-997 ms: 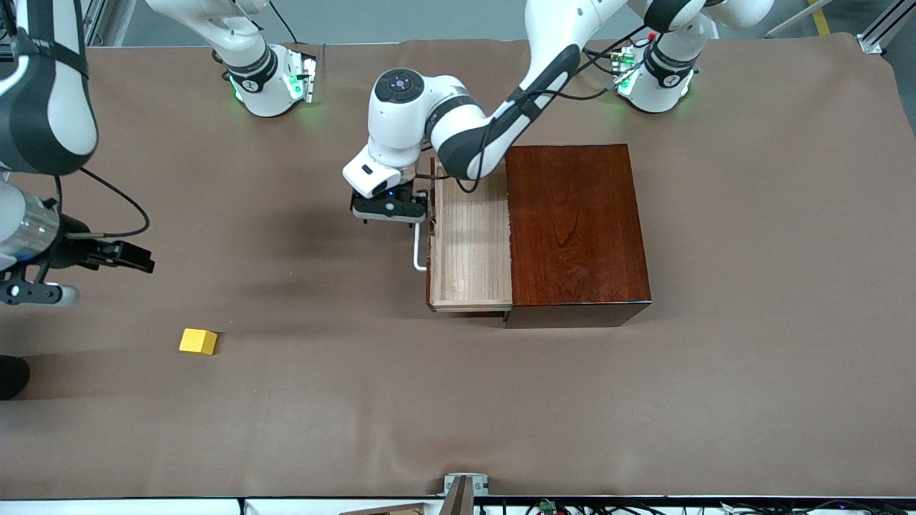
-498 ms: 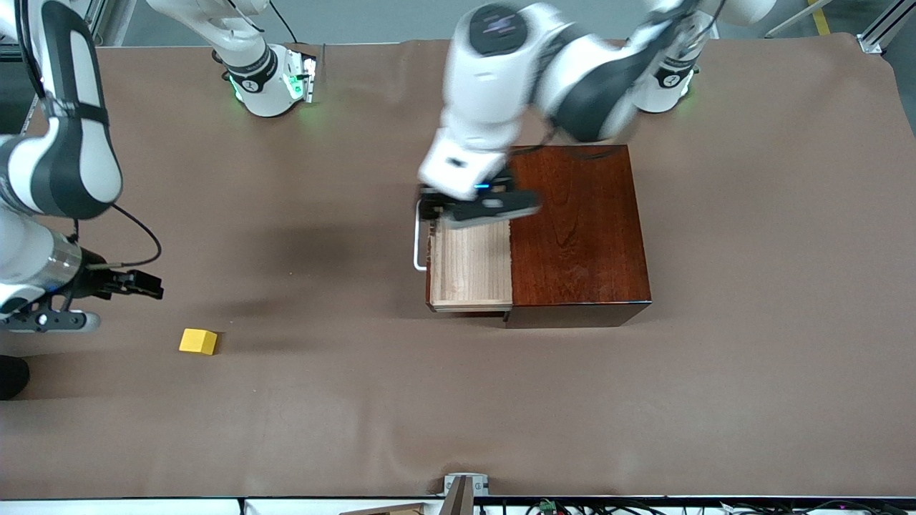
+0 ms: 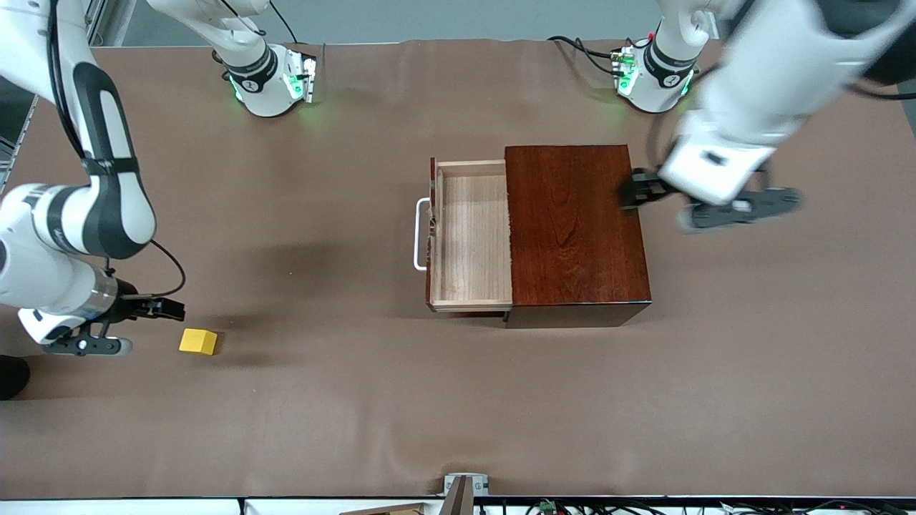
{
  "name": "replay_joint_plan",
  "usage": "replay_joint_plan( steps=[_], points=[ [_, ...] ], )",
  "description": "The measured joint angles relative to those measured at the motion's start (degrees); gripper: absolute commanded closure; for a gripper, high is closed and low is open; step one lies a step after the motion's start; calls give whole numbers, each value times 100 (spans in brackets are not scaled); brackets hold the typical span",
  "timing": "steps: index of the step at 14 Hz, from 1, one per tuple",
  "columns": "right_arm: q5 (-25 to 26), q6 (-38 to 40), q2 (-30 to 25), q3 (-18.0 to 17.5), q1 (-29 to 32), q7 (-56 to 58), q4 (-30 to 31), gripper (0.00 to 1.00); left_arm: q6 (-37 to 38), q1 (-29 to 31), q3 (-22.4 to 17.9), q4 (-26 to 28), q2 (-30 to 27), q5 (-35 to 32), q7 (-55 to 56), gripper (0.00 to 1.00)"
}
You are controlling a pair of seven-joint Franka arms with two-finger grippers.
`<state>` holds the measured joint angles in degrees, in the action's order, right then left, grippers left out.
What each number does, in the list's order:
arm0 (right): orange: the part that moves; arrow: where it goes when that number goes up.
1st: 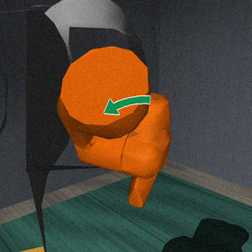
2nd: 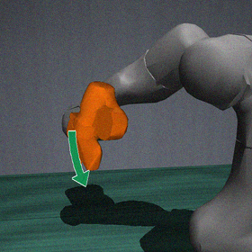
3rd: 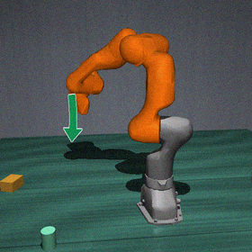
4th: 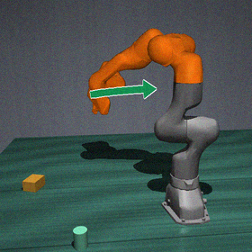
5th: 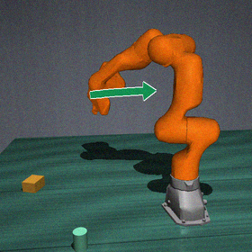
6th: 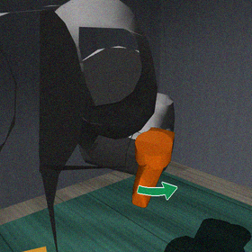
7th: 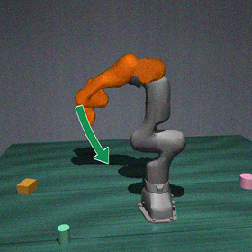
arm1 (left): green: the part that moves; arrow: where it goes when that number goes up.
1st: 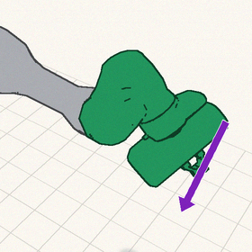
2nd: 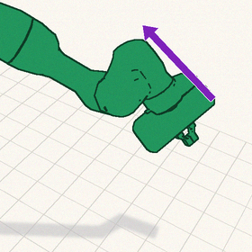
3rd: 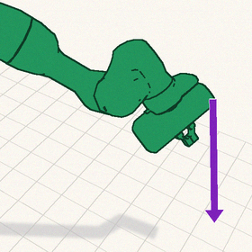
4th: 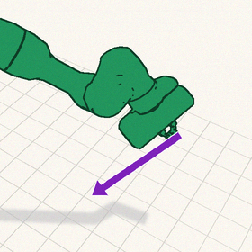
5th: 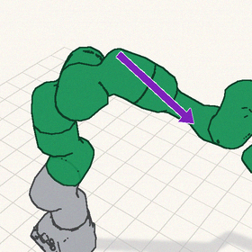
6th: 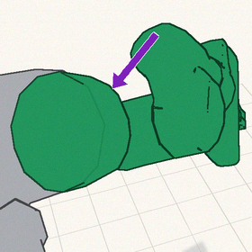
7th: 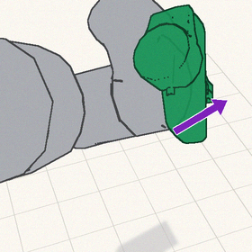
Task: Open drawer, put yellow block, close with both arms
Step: 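Grasp the yellow cube with the right gripper while the left gripper withdraws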
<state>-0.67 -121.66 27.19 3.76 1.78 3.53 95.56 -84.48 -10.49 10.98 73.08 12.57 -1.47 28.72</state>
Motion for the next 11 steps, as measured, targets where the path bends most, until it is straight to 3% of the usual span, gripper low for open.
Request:
replay_joint_plan(
  steps=[3,6,11],
  points=[
    [-1,-376,388,4,32,-26,12,0,29,703,-2,492,-356,54,-843,0],
    [-2,-1042,808,9,97,-34,20,0,-18,944,-3,960,-685,58,-1097,0],
    [-224,-1634,1254,-11,117,-106,16,0,-297,1496,-11,1224,-880,58,-2077,0]
  ],
)
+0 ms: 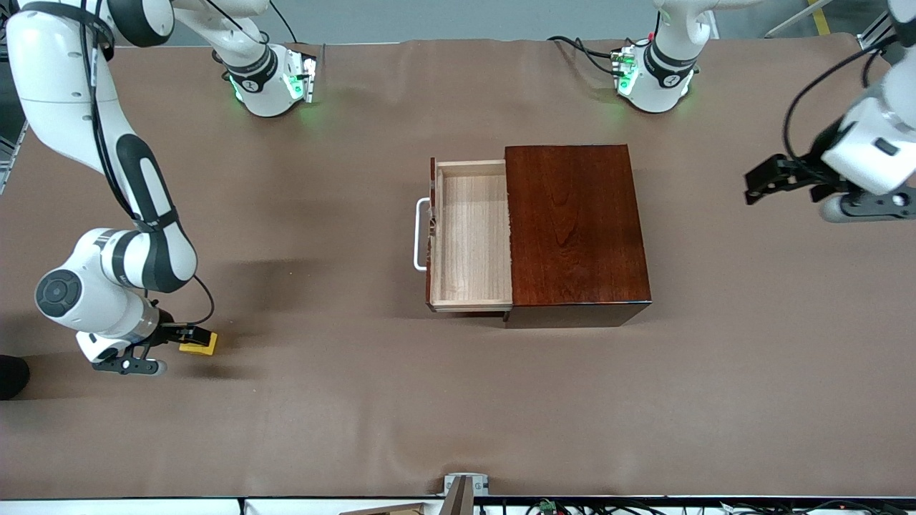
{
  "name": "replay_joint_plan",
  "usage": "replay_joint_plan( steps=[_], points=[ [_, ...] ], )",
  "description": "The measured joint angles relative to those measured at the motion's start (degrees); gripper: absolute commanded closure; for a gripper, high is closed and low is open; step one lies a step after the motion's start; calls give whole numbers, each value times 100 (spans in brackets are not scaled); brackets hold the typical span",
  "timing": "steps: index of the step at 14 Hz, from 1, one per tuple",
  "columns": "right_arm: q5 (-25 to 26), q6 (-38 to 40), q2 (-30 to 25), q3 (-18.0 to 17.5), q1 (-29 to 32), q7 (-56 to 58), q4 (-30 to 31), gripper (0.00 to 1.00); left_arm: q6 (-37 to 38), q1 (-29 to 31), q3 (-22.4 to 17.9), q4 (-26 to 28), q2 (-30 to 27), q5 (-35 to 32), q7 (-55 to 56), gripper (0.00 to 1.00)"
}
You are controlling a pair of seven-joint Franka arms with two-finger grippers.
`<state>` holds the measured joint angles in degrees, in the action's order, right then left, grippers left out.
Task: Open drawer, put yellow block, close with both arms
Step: 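Grasp the yellow cube with the right gripper while the left gripper withdraws, then carry the yellow cube with the right gripper over the open drawer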
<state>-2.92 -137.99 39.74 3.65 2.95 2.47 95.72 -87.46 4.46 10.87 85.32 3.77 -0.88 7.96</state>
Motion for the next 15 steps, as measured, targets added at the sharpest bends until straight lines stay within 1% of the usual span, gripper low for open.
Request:
replay_joint_plan(
  steps=[1,2,3,4,5,8,10,13,15],
  points=[
    [-56,-39,40,-9,-1,-8,-1,13,-35,75,-2,31,0,0,-30,0],
    [-71,-120,75,-14,-1,-14,-3,36,-76,98,-2,64,6,9,-32,0],
    [-74,-237,111,-15,-1,-18,-4,59,-141,93,4,100,17,42,-31,0],
    [-75,-334,146,-15,-1,-19,-5,92,-207,86,18,124,31,76,-31,0],
    [-75,-367,168,-16,-1,-19,-6,100,-245,80,28,141,41,91,-29,0],
    [-76,-334,176,-25,-2,-19,-16,100,-256,82,30,171,43,94,-29,0],
    [-76,-107,175,-46,-18,-19,-77,100,-256,85,23,191,45,94,-29,0],
    [-76,639,69,-107,-139,-13,-361,100,-256,87,20,203,46,94,-29,0],
    [-76,1203,-206,-129,-391,-13,-591,100,-256,87,20,208,46,94,-29,0]
  ],
)
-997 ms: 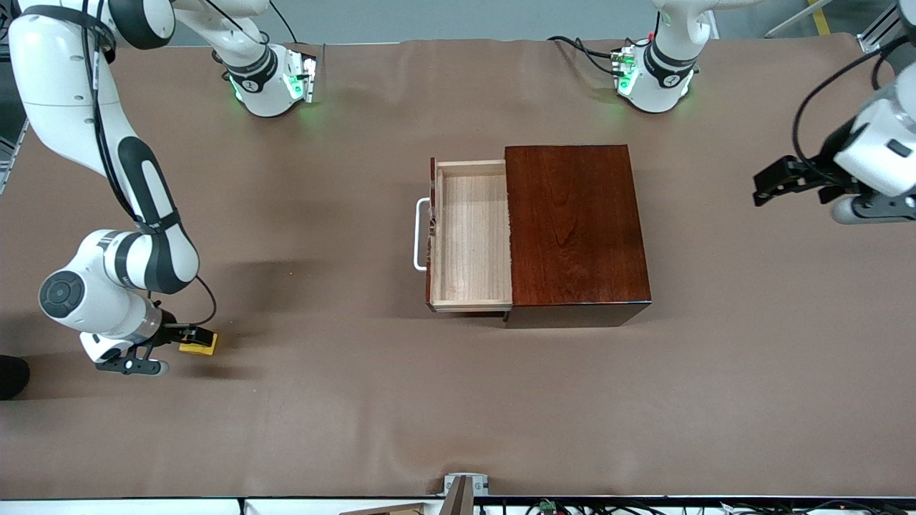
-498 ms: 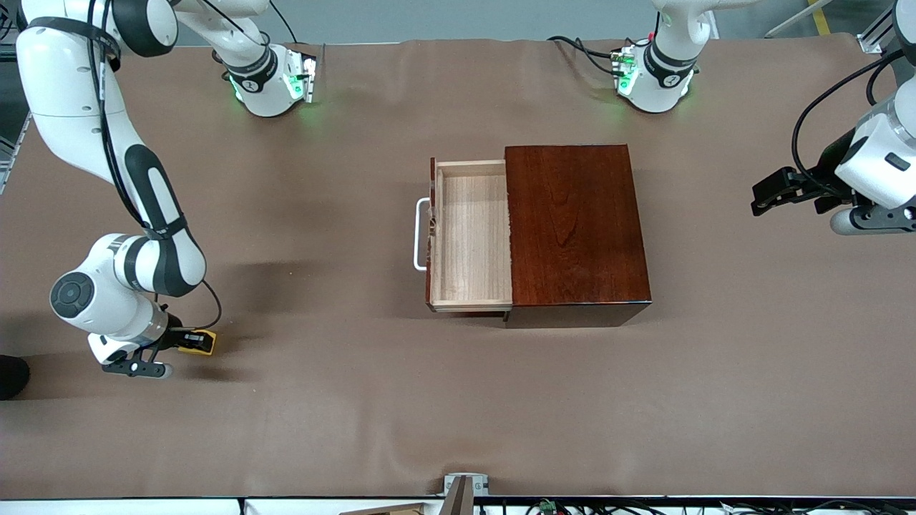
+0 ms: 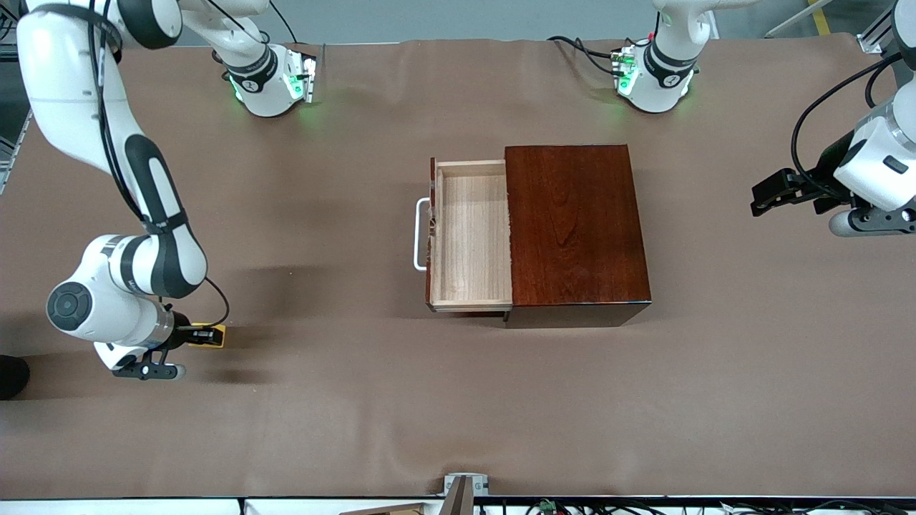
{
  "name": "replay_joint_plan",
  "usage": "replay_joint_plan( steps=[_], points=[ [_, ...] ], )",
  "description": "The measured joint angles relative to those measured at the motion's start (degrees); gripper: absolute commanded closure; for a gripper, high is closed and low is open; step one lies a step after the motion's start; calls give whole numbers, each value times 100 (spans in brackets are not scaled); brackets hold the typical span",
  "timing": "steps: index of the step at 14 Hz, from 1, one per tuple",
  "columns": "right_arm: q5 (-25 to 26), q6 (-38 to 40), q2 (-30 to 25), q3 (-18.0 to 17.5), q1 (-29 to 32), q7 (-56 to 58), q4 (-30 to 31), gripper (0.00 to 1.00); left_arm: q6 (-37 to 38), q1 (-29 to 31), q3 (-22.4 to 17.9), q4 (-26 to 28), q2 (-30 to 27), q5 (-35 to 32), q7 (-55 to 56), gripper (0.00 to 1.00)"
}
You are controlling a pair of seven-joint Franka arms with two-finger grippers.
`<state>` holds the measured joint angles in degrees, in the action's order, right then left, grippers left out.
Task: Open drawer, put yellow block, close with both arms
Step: 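Carry the yellow cube with the right gripper over the open drawer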
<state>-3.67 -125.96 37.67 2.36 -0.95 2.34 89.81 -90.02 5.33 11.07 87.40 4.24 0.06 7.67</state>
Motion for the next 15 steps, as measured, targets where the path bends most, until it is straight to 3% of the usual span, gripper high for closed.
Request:
replay_joint_plan(
  steps=[4,7,10,15],
  points=[
    [-14,1254,-628,-43,-860,-16,-450,100,0,1,-2,5,0,0,0,0],
    [-59,2025,-790,-243,-1337,-20,-907,100,0,2,-3,9,2,0,0,0],
    [-80,2149,-788,-853,-1382,410,-1154,100,0,2,-3,18,6,0,0,0],
    [-79,2064,-784,-1644,-1404,2299,-1468,100,-9,2,-3,26,37,0,0,0]
  ],
)
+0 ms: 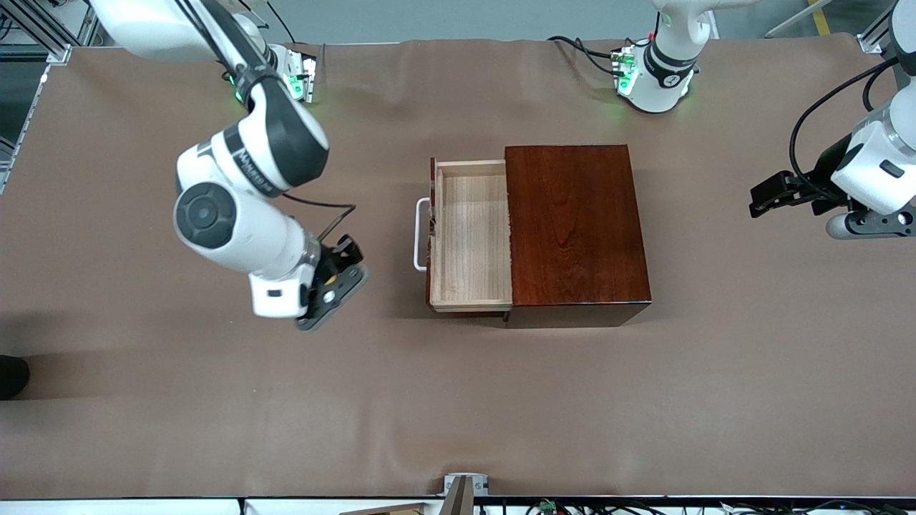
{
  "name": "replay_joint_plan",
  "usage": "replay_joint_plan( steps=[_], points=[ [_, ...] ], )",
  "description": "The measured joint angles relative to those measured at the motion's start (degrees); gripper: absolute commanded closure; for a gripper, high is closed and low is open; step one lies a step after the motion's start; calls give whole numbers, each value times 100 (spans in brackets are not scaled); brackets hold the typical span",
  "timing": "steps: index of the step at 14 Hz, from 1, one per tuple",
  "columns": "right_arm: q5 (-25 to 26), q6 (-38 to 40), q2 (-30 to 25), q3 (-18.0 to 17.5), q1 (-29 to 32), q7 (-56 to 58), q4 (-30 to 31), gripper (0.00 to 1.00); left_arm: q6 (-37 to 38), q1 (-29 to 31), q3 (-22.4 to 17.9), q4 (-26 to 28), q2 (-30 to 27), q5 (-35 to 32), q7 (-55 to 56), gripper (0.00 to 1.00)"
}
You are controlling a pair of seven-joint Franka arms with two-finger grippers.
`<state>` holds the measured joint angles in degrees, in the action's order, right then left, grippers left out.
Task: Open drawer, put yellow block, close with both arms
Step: 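Carry the yellow cube with the right gripper over the open drawer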
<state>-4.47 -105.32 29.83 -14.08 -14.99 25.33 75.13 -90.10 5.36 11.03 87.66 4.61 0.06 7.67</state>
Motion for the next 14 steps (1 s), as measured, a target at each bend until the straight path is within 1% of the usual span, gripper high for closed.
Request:
replay_joint_plan(
  steps=[2,4,7,9,11,13,14],
  points=[
    [-2,-160,1,-239,-46,947,-69,100,-4,0,0,2,7,0,0,0],
    [-3,-418,10,-347,-313,1530,-74,100,-7,0,-1,4,17,0,0,0],
    [53,-899,94,-360,-1155,1644,-40,100,-11,0,-1,8,36,0,0,0],
    [212,-1056,198,-351,-1555,1642,37,100,-15,0,-1,9,44,0,0,0],
    [394,-1135,325,-345,-1735,1643,192,100,-16,0,-1,11,53,0,0,0],
    [460,-1288,475,-335,-1771,1650,345,100,-20,0,-1,12,68,0,0,0],
    [462,-1362,549,-322,-1770,1662,418,97,-25,0,-1,12,73,0,0,0]
  ],
)
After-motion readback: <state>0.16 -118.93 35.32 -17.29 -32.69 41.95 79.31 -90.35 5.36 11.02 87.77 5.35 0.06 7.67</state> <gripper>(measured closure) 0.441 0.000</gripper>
